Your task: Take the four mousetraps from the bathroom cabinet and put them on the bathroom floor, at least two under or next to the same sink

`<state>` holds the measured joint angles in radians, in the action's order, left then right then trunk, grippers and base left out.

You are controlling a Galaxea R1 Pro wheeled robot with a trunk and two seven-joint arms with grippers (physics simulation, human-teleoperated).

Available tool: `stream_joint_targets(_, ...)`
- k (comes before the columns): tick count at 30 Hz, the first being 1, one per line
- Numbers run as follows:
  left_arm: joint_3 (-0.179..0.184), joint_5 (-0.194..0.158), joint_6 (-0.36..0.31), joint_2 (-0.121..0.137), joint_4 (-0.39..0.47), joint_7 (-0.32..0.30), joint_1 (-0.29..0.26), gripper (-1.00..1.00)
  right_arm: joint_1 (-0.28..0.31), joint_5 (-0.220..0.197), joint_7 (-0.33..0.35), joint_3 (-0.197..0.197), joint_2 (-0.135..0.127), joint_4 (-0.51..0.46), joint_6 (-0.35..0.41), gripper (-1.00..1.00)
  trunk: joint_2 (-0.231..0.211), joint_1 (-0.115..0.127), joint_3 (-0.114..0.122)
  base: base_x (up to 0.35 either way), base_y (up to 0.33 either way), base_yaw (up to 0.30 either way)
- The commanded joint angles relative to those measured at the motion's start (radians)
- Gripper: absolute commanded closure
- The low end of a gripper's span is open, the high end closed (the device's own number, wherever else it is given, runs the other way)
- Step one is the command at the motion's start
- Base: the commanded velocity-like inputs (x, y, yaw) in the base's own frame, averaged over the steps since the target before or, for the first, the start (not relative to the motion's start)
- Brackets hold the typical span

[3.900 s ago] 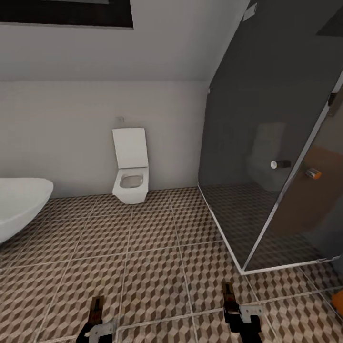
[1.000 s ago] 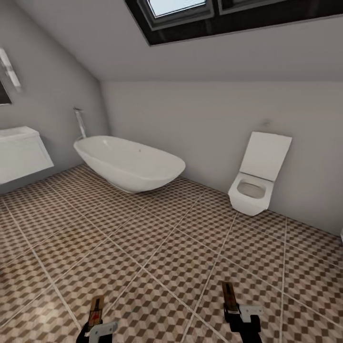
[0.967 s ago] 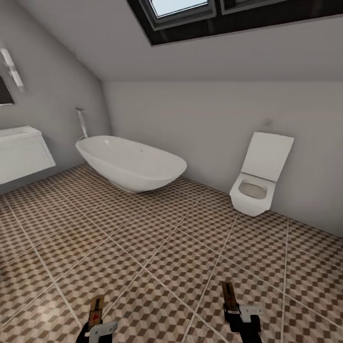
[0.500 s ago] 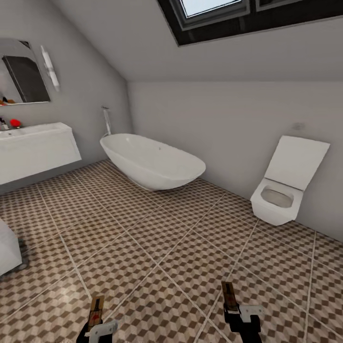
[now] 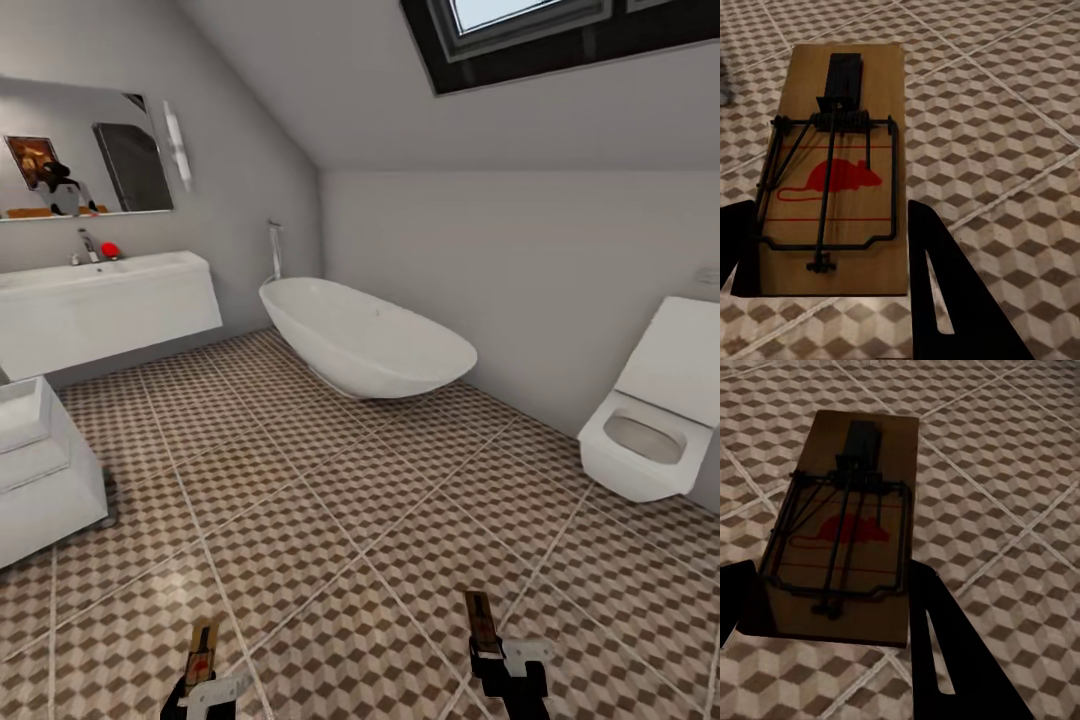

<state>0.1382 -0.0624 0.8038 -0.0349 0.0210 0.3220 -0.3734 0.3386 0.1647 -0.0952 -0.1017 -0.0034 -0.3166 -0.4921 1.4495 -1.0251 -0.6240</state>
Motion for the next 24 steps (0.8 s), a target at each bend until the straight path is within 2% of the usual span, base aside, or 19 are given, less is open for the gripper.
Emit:
stream_joint_targets(1,0.008,-0.004,0.002,0.0,-0.001,0.008,-0.001,1.0,0.0,0.007,0.001,-0.005,0.0,0.001,-0.003,1.0,0.0,0.0,-0.001,0.0,0.0,0.288)
stream_joint_targets(24,0.008,-0.004,0.002,-0.002,-0.001,0.008,-0.001,1.0,0.0,0.007,0.001,-0.004,0.0,0.001,-0.003,1.0,0.0,0.0,-0.001,0.003,0.0,0.288)
